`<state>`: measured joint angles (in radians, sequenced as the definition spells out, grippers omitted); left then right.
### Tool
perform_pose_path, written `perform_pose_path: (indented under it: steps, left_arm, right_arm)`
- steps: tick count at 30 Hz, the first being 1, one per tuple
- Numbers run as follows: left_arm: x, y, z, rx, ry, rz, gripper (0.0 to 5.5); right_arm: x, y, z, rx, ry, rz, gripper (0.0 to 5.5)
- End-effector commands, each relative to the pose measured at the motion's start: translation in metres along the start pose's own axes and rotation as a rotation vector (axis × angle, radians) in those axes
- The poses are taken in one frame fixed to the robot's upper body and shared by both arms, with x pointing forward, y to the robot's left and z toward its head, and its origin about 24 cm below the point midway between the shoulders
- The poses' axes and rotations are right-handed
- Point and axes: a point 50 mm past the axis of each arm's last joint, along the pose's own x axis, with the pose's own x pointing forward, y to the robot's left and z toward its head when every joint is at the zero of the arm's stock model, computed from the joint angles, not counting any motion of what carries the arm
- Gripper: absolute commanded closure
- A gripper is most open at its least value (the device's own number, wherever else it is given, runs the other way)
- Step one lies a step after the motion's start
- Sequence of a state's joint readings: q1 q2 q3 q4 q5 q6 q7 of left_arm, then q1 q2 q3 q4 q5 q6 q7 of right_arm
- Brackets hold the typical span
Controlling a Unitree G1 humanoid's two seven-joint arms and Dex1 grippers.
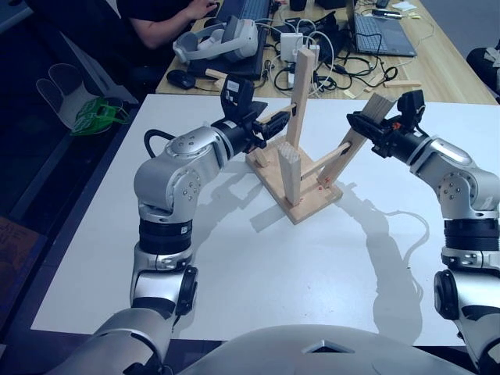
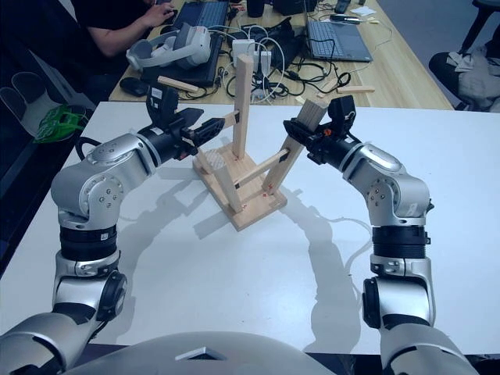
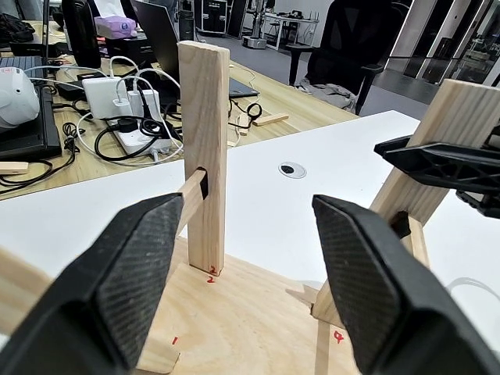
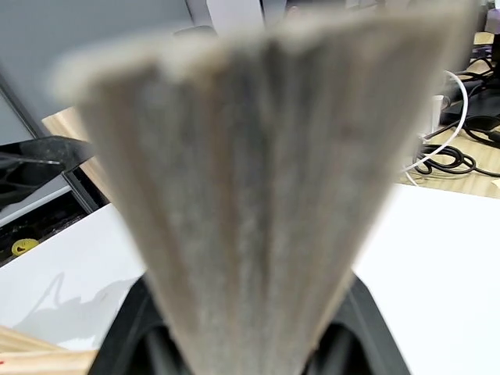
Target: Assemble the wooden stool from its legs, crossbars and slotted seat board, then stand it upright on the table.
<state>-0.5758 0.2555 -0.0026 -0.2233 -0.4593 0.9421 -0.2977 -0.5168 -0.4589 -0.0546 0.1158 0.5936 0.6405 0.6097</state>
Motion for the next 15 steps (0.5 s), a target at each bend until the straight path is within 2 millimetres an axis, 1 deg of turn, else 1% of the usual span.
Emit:
perform_pose_path:
  steps: [1,4,7,8,9,10,14,15]
  left_arm:
    - [0.002,0.000,0.005,0.013,-0.018,0.011,2.46]
    - [0.002,0.001,0.005,0.015,-0.022,0.014,2.46]
    - [0.002,0.000,0.006,0.016,-0.027,0.016,2.46]
    - [0.002,0.001,0.006,0.016,-0.029,0.018,2.46]
    - [0.002,0.001,0.006,0.016,-0.031,0.020,2.46]
    - [0.002,0.001,0.006,0.015,-0.033,0.021,2.46]
    - [0.003,0.000,0.008,0.011,-0.047,0.024,2.46]
    - [0.003,-0.001,0.008,0.011,-0.050,0.024,2.46]
  right_arm:
    - [-0.001,-0.004,-0.017,-0.046,0.123,-0.043,4.52]
    - [0.000,-0.005,-0.022,-0.082,0.159,-0.059,4.52]
    - [0.000,-0.009,-0.027,-0.196,0.244,-0.120,4.51]
    - [0.000,-0.009,-0.029,-0.239,0.289,-0.117,4.07]
    - [-0.001,-0.008,-0.032,-0.265,0.328,-0.113,3.90]
    - [-0.002,-0.005,-0.034,-0.287,0.361,-0.104,3.61]
    - [-0.003,-0.002,-0.048,-0.345,0.512,-0.119,2.81]
    - [-0.004,-0.001,-0.050,-0.353,0.540,-0.117,2.72]
